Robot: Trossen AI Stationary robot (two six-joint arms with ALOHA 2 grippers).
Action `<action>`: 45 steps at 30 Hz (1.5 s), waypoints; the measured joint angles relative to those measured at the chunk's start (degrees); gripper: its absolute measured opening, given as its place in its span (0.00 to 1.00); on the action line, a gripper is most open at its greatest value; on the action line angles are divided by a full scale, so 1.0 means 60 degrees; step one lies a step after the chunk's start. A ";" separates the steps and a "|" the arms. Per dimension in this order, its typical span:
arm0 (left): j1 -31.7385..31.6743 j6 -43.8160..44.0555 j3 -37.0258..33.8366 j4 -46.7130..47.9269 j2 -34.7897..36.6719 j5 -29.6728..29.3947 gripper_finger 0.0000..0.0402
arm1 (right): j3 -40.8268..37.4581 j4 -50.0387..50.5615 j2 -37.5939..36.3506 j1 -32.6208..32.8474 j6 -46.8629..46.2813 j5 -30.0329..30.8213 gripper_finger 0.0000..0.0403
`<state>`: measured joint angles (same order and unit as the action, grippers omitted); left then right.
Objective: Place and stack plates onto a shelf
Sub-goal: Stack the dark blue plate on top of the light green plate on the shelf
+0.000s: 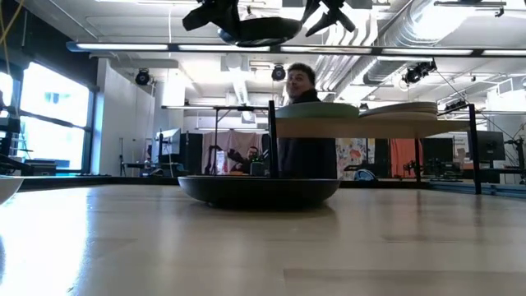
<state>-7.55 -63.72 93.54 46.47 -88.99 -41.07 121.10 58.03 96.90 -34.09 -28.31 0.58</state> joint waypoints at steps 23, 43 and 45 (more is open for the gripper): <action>0.0004 -0.1425 0.0000 -0.0016 -0.0004 -0.0001 0.01 | -0.0007 -0.0064 0.0000 0.0165 -0.0382 -0.0190 0.31; 0.0004 -0.1936 -0.0004 -0.0579 -0.0007 0.0003 0.01 | -0.0015 0.0838 0.0055 0.0275 -0.1296 -0.0581 0.28; 0.0004 -0.2038 -0.0004 -0.0764 -0.0007 0.0002 0.01 | -0.0015 0.0846 0.0091 0.0349 -0.1309 -0.0618 0.24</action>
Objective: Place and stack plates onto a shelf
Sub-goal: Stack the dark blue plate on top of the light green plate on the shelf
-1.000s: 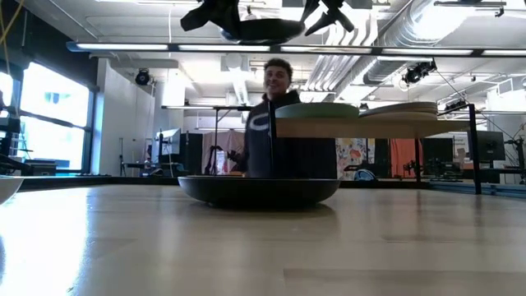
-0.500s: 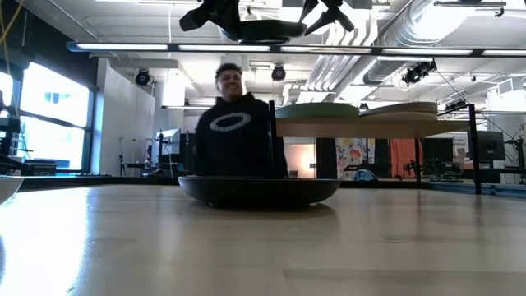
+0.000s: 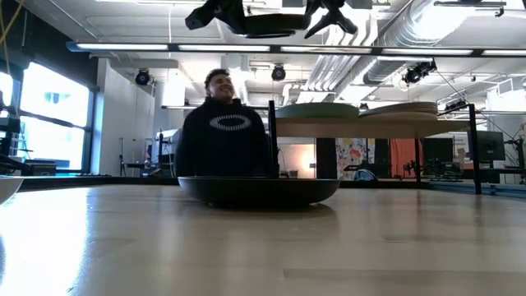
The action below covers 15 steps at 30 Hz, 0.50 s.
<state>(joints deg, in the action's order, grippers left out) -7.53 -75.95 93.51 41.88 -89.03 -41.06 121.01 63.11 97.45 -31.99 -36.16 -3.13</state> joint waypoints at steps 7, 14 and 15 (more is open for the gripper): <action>0.0000 -0.0118 -0.0007 0.0000 -0.0015 0.0036 0.01 | 0.0000 -0.0042 0.0066 0.0028 0.0060 -0.0033 0.02; -0.0051 0.0549 -0.0007 -0.0010 -0.0043 0.0033 0.02 | 0.0000 -0.0059 0.0066 0.0026 0.0014 -0.0031 0.01; -0.0056 0.0667 -0.0007 -0.0010 -0.0061 0.0020 0.03 | 0.0000 -0.0043 0.0066 0.0026 0.0004 0.0000 0.01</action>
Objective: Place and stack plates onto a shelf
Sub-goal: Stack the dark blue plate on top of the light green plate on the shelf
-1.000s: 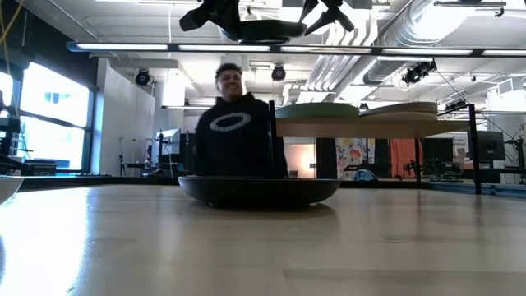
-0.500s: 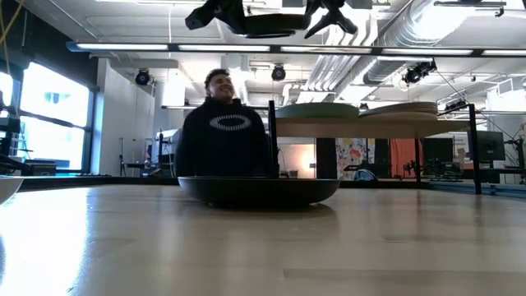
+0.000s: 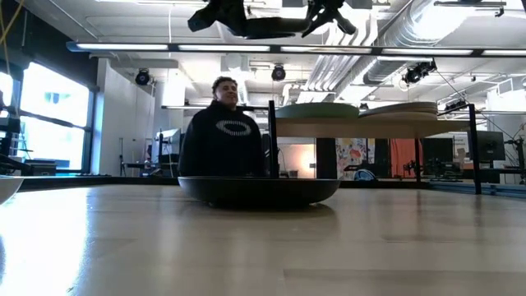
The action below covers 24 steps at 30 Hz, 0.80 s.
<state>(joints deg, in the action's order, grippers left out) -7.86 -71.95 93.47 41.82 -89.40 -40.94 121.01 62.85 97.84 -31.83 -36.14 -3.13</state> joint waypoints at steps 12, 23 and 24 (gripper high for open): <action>-0.0072 0.1976 0.0000 -0.0040 -0.0056 -0.0161 0.23 | 0.0000 -0.0110 0.0004 -0.0066 0.0026 0.0189 0.00; -0.0002 0.3439 0.0022 -0.0284 0.0060 -0.1703 0.35 | 0.0000 0.0003 0.0018 -0.0776 0.0216 0.0173 0.00; -0.0002 0.3615 0.0022 -0.0251 0.0091 -0.1741 0.35 | 0.0000 0.0005 0.0018 -0.0924 0.0254 0.0081 0.00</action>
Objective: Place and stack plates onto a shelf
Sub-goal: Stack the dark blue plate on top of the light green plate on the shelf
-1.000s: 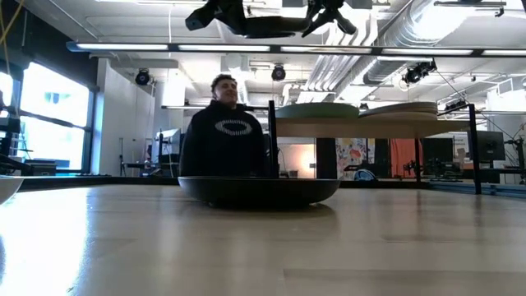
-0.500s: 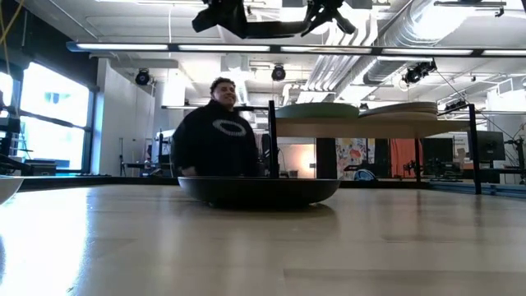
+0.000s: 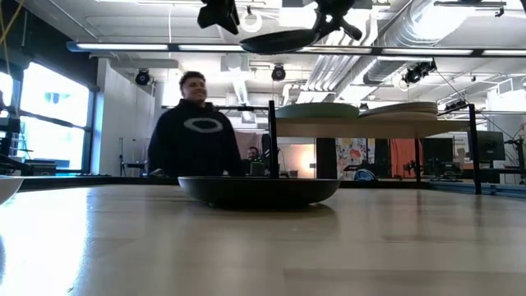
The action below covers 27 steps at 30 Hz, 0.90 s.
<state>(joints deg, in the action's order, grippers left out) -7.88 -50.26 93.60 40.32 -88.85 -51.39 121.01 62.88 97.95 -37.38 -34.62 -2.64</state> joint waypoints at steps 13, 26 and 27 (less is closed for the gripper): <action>-0.0279 0.2665 -0.0011 0.1756 0.0624 -0.0042 0.34 | 0.0000 0.2193 0.0168 -0.2211 0.0200 -0.1372 0.00; -0.1182 0.5811 -0.0011 0.4231 0.0694 0.0455 0.34 | 0.0000 0.3251 0.1472 -0.2488 0.0668 -0.2883 0.00; -0.1261 0.6032 -0.0011 0.4386 0.0694 0.0633 0.34 | -0.0001 0.3305 0.1507 -0.2447 0.0770 -0.2894 0.00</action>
<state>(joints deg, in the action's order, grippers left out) -15.44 -14.06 93.54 66.63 -84.68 -47.59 121.00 82.72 106.99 -52.06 -30.00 -20.01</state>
